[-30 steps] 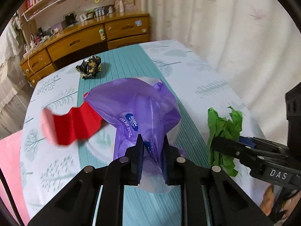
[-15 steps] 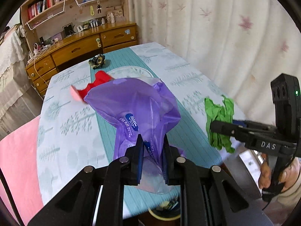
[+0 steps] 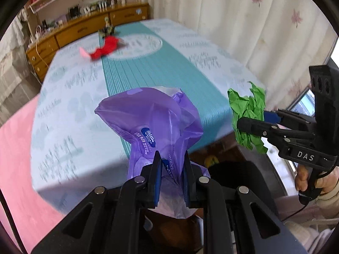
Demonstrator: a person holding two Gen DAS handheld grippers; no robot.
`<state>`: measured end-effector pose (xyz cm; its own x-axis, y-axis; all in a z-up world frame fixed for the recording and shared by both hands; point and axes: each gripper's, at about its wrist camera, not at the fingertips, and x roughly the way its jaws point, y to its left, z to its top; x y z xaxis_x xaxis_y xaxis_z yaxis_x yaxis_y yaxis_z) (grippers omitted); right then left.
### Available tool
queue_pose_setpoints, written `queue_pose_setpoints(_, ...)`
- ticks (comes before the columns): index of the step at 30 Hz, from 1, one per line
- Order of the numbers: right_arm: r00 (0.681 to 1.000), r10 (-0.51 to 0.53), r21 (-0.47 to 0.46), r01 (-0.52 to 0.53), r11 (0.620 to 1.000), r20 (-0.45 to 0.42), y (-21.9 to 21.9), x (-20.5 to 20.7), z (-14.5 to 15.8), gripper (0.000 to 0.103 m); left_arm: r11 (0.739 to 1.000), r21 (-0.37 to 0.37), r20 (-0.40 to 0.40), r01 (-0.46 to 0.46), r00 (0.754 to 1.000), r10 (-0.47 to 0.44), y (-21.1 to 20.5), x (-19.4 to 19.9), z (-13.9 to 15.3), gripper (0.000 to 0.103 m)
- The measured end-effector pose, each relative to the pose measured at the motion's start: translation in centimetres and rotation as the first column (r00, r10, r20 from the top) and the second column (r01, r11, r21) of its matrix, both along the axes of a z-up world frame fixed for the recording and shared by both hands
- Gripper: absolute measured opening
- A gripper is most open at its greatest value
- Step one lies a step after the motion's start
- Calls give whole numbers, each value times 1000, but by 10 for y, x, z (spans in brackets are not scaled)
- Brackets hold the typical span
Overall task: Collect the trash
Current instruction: 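Lift the purple bag with left tool while right tool lifts the green paper, then carry both items over the bin and open both tools to drop them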
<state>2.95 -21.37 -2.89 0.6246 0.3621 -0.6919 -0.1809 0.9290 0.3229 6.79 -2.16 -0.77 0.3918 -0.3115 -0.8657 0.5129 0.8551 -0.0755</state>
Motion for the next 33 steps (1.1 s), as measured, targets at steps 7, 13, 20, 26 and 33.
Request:
queue_pose_setpoints(7, 994, 48, -62, -54, 997, -98, 19, -16, -54, 39, 999, 34, -69, -18, 997, 20, 4, -22, -74, 14)
queue_pose_setpoints(13, 973, 40, -115, -67, 991, -227, 28, -19, -125, 39, 994, 104, -59, -13, 998, 19, -5, -30, -139, 15)
queue_pose_setpoints(20, 936, -11, -108, -29, 994, -353, 27, -13, -198, 39, 992, 105, -113, -69, 990, 81, -8, -21, -209, 15)
queue_pose_setpoints(26, 913, -85, -121, 40, 992, -399, 20, 0, -237, 40, 986, 103, -162, -133, 975, 149, -11, -17, -258, 15)
queue_pose_setpoints(33, 893, -170, -135, 124, 983, -417, 21, 6, -269, 40, 980, 132, -256, -151, 950, 180, -4, -8, -301, 15)
